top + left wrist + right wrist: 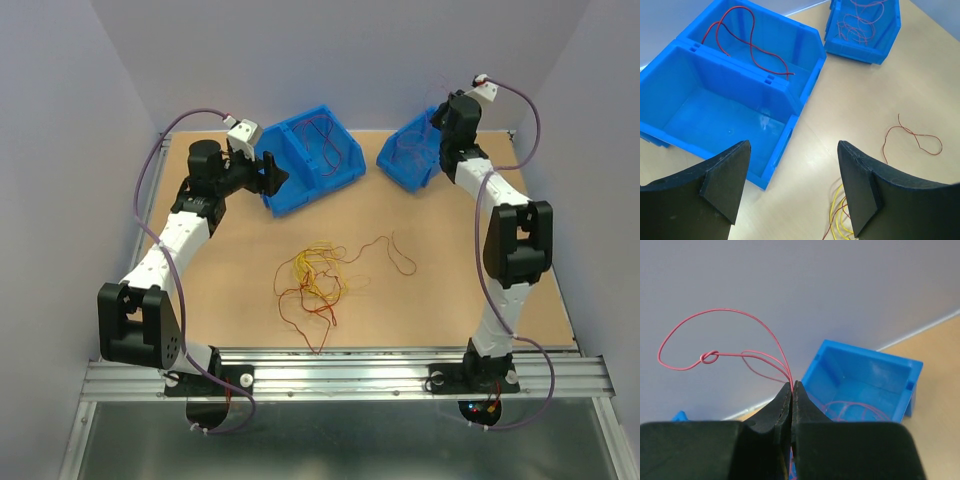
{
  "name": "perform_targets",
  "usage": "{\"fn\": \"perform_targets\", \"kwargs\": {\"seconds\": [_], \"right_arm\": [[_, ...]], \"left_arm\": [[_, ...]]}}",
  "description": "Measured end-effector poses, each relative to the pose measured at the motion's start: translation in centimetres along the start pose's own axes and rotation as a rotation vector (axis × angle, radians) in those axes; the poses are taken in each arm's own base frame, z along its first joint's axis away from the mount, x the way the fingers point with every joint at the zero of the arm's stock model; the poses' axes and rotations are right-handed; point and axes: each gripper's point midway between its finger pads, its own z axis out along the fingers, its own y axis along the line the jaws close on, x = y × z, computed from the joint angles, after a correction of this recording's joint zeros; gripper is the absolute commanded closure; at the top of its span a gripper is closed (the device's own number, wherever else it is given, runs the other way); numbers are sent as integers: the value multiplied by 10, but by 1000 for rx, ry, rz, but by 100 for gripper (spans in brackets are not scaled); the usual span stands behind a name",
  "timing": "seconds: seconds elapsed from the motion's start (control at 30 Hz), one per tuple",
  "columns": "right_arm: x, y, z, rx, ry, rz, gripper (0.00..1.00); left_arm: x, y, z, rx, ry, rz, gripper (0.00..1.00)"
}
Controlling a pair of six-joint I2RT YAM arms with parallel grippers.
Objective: Untangle the cables
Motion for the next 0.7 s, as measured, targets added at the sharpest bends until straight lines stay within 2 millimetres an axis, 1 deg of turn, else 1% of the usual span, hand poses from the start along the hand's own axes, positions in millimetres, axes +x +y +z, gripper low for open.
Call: {"fn": "perform_targets", "kwargs": {"seconds": [0.1, 0.2, 0.3, 0.4, 0.47, 0.57, 0.67, 0.7], "right_arm": [[20, -17, 4, 44, 27, -16, 99], [36, -28, 7, 74, 48, -35, 99], [47, -36, 10, 95, 61, -46, 100], [65, -50, 15, 142, 77, -55, 99], [82, -64, 17, 188, 96, -59, 100], [103, -80, 18, 239, 123, -52, 99], [116, -90, 18, 284, 138, -36, 100], [117, -92, 17, 295, 136, -33, 98]], "left_arm": [[0, 0, 0, 1, 0, 0, 19], [0, -1, 0, 3, 0, 0, 19], [0, -1, 0, 4, 0, -1, 19], [0, -1, 0, 5, 0, 0, 19], [0, -1, 0, 5, 0, 0, 19], [0, -1, 0, 5, 0, 0, 19], [0, -1, 0, 3, 0, 0, 19], [0, -1, 0, 3, 0, 0, 19]]}}
